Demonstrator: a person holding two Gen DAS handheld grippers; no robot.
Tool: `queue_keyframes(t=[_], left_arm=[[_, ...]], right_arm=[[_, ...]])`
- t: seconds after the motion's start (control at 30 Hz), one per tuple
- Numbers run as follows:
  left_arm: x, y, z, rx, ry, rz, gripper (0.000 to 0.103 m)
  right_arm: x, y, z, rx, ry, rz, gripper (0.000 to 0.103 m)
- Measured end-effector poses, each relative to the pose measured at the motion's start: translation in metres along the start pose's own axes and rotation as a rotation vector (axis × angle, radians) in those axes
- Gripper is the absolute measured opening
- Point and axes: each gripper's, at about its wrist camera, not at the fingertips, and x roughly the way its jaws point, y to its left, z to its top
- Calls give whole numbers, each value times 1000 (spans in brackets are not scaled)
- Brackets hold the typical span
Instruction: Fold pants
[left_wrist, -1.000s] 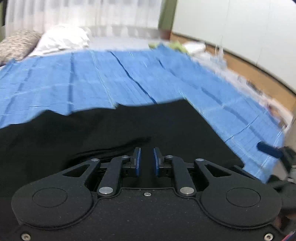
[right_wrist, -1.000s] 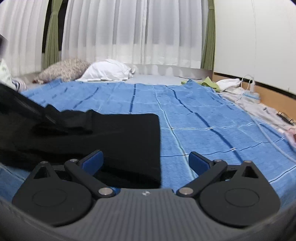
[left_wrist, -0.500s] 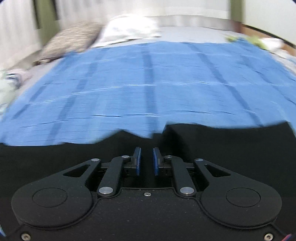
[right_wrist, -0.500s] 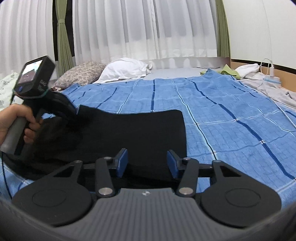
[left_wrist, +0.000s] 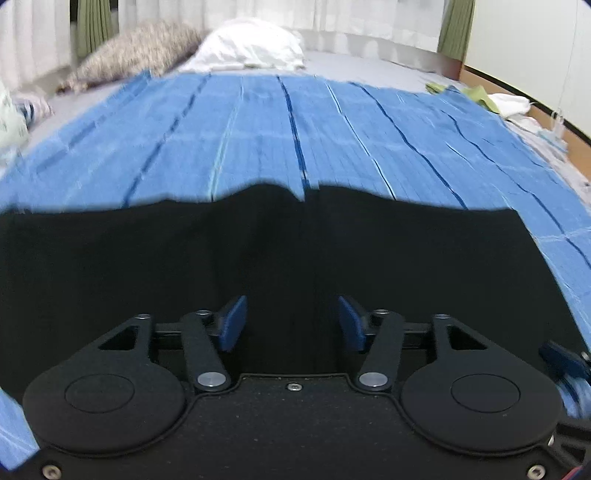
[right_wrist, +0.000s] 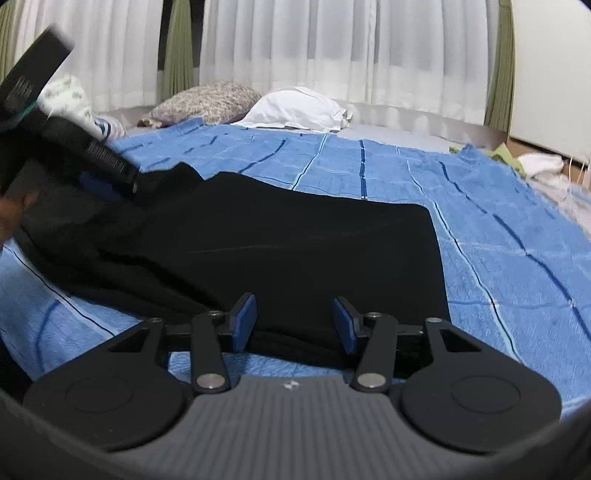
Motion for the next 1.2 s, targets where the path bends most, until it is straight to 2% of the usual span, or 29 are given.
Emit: queue_keyframes(t=[0.1, 0.23, 0.3, 0.37, 0.4, 0.43, 0.5, 0.57, 0.63, 0.73, 0.93, 1.03, 1.13, 1.2], left_arm=[[-5, 11, -16, -58, 8, -65, 60], [1, 23, -25, -138, 24, -154, 77], [4, 19, -26, -133, 13, -148, 84], [5, 9, -27, -93, 17, -146, 85], [6, 3, -29, -82, 17, -146, 78], [6, -3, -31, -74, 8, -127, 58], [6, -13, -36, -34, -28, -19, 37], [3, -11, -37, -82, -49, -33, 26], [-2, -2, -37, -152, -56, -78, 6], [-13, 8, -36, -191, -67, -84, 6], [-41, 17, -37, -170, -108, -76, 6], [-43, 19, -41, -148, -104, -37, 3], [-37, 24, -47, -135, -78, 38, 2], [-31, 31, -52, -162, -42, 26, 2]], right_arm=[[-7, -7, -1, 50, 0, 55, 77], [-14, 4, -1, -8, -18, 19, 83], [-16, 10, -1, -27, -27, 13, 86], [-18, 14, -3, -32, -34, 7, 86], [-19, 16, -4, -34, -36, 0, 86], [-19, 18, -4, -37, -39, -11, 87], [-18, 20, -4, -44, -51, -45, 88], [-19, 20, -3, -43, -69, -74, 91], [-20, 18, -3, -37, -86, -101, 94], [-18, 15, -2, -30, -80, -138, 96], [-20, -1, -8, -22, -50, -208, 101], [-21, -10, -13, -19, -22, -232, 101], [-22, -20, -15, -3, -3, -280, 102], [-22, -29, -15, 32, 11, -307, 102]])
